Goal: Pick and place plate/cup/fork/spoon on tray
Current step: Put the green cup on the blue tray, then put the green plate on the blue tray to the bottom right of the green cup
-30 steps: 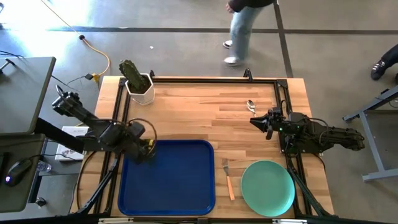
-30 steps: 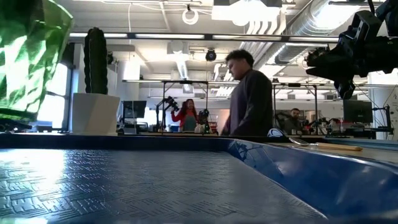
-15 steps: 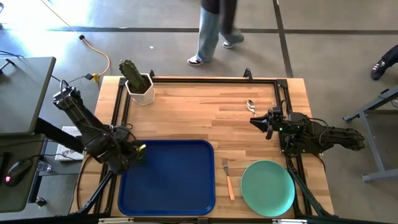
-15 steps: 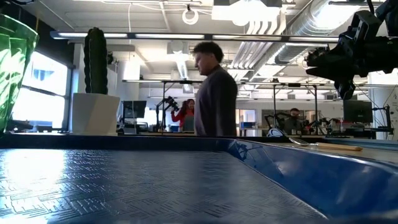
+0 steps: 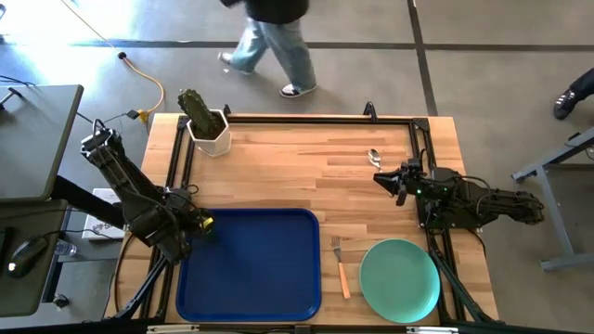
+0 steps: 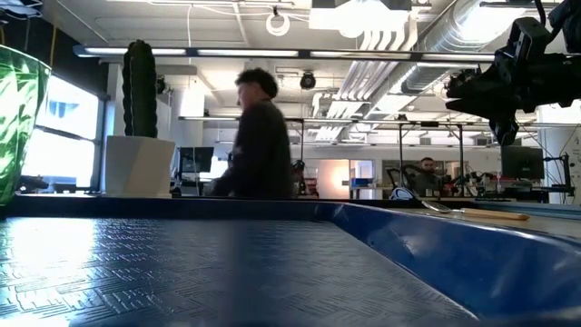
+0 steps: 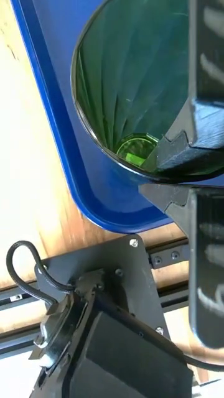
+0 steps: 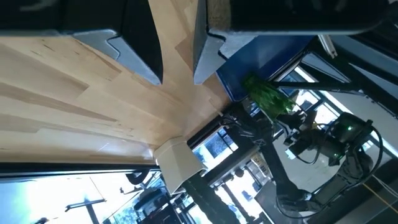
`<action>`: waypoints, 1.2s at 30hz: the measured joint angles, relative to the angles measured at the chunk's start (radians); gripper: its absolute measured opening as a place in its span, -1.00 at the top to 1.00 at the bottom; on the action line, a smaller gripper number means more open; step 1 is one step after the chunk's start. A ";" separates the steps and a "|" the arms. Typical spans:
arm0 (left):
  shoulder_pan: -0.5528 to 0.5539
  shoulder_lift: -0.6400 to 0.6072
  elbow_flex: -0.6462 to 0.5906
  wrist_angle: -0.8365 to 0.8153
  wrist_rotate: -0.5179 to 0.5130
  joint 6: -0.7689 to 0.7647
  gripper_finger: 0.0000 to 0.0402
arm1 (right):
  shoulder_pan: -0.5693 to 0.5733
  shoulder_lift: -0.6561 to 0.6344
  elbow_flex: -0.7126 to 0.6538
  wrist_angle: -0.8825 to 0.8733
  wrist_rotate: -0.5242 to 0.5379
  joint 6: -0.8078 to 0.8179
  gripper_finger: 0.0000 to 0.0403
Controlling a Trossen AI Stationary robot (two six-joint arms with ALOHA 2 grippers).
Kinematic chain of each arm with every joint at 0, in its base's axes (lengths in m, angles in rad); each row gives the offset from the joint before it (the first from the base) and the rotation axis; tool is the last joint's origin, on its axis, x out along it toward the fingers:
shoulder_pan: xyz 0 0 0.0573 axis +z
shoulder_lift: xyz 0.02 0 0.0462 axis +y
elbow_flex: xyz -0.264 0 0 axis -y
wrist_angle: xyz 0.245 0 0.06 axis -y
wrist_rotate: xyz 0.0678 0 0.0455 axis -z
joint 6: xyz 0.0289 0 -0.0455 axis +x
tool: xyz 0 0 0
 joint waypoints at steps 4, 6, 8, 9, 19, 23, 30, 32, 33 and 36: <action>0.000 0.000 0.000 0.000 0.023 0.003 0.96 | 0.000 0.000 0.000 0.000 0.000 -0.002 0.60; 0.000 0.000 0.000 0.000 0.028 -0.008 0.93 | 0.000 0.000 0.000 0.000 0.000 -0.002 0.60; 0.000 0.001 0.000 0.001 0.033 -0.008 0.89 | 0.000 0.000 0.000 0.000 0.000 -0.002 0.60; 0.000 0.001 0.000 0.001 0.034 -0.009 0.86 | 0.000 0.000 0.000 0.000 0.000 -0.002 0.60; 0.000 0.001 -0.001 0.000 0.033 -0.019 0.67 | 0.000 0.000 0.000 0.000 -0.001 -0.002 0.60; 0.000 -0.001 -0.001 0.001 0.031 -0.021 0.61 | 0.000 0.000 0.000 0.000 -0.001 0.001 0.60; 0.000 -0.037 -0.001 0.001 0.030 -0.021 0.56 | 0.000 0.000 0.000 0.000 -0.001 0.001 0.60; 0.000 -0.053 -0.001 0.000 0.030 -0.021 0.56 | 0.000 0.000 0.000 0.000 -0.001 0.001 0.60; 0.000 -0.061 -0.001 0.001 0.030 -0.022 0.56 | 0.000 0.000 0.000 0.000 -0.001 0.001 0.60; 0.000 -0.087 -0.001 0.001 0.028 -0.021 0.56 | 0.000 0.000 0.000 0.000 -0.001 0.001 0.60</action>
